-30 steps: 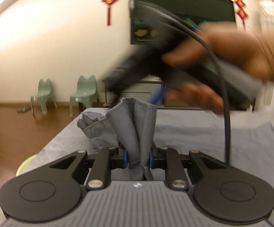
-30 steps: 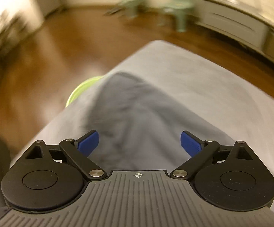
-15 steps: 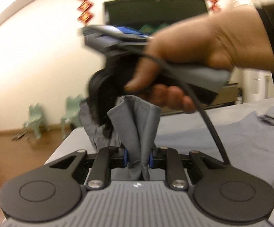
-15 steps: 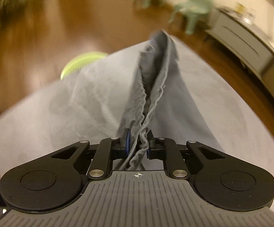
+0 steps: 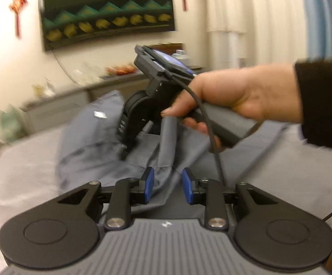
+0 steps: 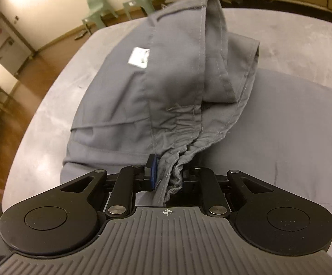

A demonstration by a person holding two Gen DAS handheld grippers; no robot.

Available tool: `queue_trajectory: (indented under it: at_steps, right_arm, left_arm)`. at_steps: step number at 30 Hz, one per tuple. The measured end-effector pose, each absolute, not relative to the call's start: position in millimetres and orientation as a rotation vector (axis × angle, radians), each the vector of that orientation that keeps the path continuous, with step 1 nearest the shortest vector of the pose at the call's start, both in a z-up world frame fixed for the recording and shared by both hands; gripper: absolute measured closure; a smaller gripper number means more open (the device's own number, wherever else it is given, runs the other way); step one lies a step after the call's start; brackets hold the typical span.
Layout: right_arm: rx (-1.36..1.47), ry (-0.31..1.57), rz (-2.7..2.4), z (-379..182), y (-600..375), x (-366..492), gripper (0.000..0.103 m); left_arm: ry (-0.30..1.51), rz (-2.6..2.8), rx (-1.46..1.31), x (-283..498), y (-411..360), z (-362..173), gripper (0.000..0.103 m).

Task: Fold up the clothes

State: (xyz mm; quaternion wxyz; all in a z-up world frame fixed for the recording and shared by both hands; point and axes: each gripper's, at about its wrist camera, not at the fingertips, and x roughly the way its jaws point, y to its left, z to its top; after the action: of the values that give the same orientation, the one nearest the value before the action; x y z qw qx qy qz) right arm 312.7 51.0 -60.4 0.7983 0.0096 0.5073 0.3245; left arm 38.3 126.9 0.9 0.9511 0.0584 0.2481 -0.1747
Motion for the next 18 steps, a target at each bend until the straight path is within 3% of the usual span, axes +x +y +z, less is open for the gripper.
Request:
queue_trajectory:
  at_steps: [2, 3, 4, 6, 7, 11, 18]
  right_arm:
    - [-0.016, 1.069, 0.695, -60.2, 46.3, 310.7, 0.085]
    - [-0.040, 1.059, 0.691, -59.8, 44.1, 310.1, 0.080]
    - [-0.066, 1.055, 0.684, -58.1, 41.9, 308.8, 0.064]
    - [-0.139, 1.027, 0.660, -49.2, 37.4, 306.0, 0.048]
    - [-0.179, 0.992, 0.636, -44.2, 37.5, 303.6, 0.045]
    - [-0.270, 0.823, 0.488, -13.7, 26.9, 301.4, 0.046]
    - [-0.241, 0.684, 0.539, -11.0, 53.7, 311.0, 0.065]
  left_arm:
    - [0.511, -0.412, 0.012, 46.0, 156.6, 6.6, 0.073]
    - [0.506, -0.420, -0.041, 50.9, 174.2, 11.1, 0.073]
    - [0.496, -0.417, -0.094, 56.5, 193.7, 16.6, 0.072]
    - [0.482, -0.357, -0.155, 69.2, 230.3, 20.7, 0.060]
    - [0.485, -0.323, -0.154, 78.5, 241.7, 21.9, 0.058]
    - [0.545, -0.201, -0.001, 138.0, 254.4, 13.5, 0.058]
    - [0.643, -0.174, -0.032, 230.9, 266.3, -21.3, 0.062]
